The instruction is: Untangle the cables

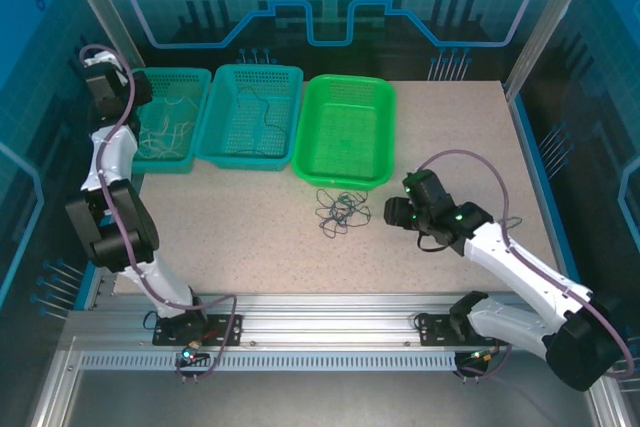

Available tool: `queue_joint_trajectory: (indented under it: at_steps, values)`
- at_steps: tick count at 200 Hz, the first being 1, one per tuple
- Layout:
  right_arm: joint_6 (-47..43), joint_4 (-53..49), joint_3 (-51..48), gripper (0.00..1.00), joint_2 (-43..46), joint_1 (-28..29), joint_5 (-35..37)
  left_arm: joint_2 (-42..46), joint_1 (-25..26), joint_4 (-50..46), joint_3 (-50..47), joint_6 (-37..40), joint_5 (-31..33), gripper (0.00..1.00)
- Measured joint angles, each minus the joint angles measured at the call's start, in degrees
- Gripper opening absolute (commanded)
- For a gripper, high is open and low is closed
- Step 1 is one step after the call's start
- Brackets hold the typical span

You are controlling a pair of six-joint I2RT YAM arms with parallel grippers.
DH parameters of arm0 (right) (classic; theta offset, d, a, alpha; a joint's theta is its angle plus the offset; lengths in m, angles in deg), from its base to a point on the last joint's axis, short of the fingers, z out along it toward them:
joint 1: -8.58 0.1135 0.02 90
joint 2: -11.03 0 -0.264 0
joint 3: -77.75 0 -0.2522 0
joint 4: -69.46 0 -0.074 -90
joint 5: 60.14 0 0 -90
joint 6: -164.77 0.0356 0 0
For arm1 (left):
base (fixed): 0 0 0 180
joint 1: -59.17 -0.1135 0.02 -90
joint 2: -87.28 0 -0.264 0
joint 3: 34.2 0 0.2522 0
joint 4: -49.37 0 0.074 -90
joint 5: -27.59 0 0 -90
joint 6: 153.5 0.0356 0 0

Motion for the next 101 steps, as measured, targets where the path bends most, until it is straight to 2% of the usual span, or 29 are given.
queue_joint_trajectory:
  at_steps: [17,45,75,101]
  values:
    - [0.2,-1.2,0.5,0.6,1.2,-4.3,0.2,1.9,0.4,1.0,-1.2,-3.7,-3.0,0.62]
    - [0.2,-3.1,1.0,0.61,2.4,-15.1,-0.6,8.5,3.7,4.7,-5.1,-9.9,-8.0,0.63]
    - [-0.1,-5.6,2.1,0.63,1.2,-27.6,-2.4,15.6,12.9,9.2,-8.7,-13.4,-13.6,0.63]
    - [-1.7,-7.3,4.1,0.63,-3.5,-35.6,-3.8,19.3,21.3,11.9,-11.7,-13.8,-18.4,0.63]
